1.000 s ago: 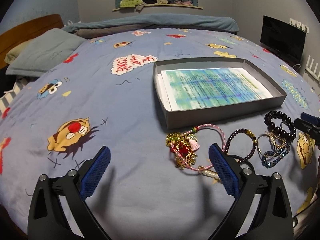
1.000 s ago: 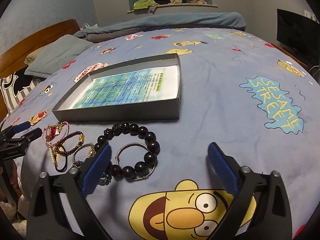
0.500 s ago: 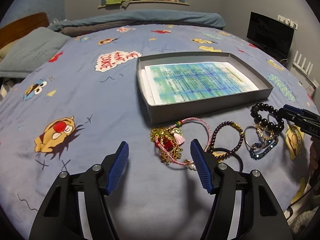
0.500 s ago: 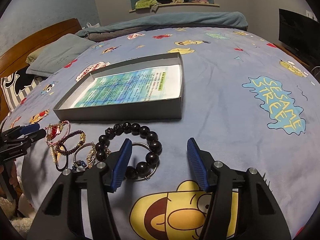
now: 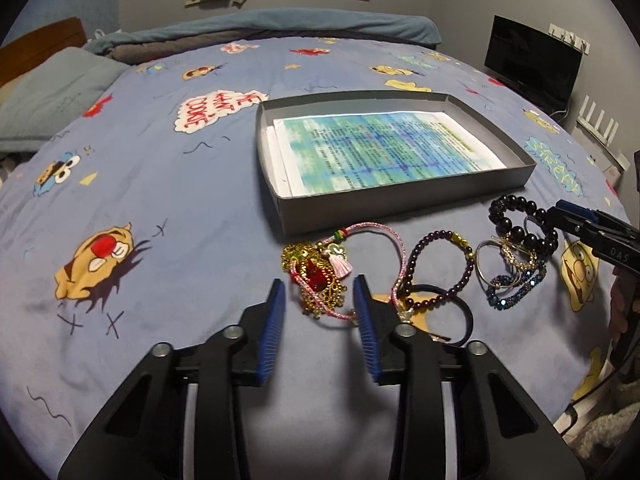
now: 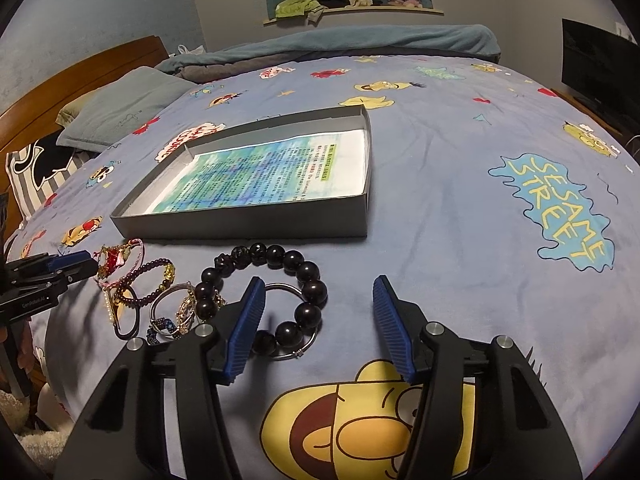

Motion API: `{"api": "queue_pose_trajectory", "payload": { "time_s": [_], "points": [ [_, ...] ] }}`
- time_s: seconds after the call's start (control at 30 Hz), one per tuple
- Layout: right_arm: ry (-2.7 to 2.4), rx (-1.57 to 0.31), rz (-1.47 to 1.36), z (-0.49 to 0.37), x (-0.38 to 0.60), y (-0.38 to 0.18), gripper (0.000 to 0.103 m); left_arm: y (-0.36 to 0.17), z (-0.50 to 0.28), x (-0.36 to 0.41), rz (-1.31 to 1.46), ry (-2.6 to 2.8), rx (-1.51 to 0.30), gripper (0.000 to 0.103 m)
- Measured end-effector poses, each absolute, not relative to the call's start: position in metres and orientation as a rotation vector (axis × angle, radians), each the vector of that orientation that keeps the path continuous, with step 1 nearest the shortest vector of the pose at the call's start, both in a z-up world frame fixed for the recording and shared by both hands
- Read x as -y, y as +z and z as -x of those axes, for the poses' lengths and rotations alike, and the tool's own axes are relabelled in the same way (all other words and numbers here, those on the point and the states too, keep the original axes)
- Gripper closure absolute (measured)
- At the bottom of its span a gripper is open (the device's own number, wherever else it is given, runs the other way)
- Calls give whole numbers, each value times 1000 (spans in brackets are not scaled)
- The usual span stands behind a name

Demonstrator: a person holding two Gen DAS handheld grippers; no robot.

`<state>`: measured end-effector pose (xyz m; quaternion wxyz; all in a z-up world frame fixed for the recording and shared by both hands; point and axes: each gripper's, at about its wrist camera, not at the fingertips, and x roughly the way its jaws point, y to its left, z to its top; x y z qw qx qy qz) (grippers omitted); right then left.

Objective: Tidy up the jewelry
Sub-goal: 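Grasp the gold red-beaded pendant with the left tool while the right tool grasps the black bead bracelet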

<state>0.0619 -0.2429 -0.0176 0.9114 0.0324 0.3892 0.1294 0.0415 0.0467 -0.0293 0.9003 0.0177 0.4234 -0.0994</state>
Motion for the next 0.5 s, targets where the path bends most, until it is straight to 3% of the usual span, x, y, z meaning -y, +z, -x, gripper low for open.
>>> {"api": "queue_pose_trajectory", "payload": {
  "time_s": [0.07, 0.1, 0.2, 0.4, 0.47, 0.5],
  "points": [
    [269, -806, -68, -62, 243, -18, 50, -32, -42, -46, -39, -213, -888, 84],
    [271, -809, -68, -63, 243, -17, 54, -34, -43, -46, -42, -211, -894, 96],
    [279, -815, -72, -64, 242, -18, 58, -33, -43, -47, -37, -209, -887, 99],
    [281, -808, -70, -63, 241, -17, 59, -32, -43, -46, -80, -182, -884, 99],
    [283, -809, -71, -63, 240, -18, 59, -29, -45, -48, -89, -154, -866, 93],
    [283, -810, -73, -62, 241, -19, 59, -26, -45, -49, -78, -157, -855, 84]
  ]
}}
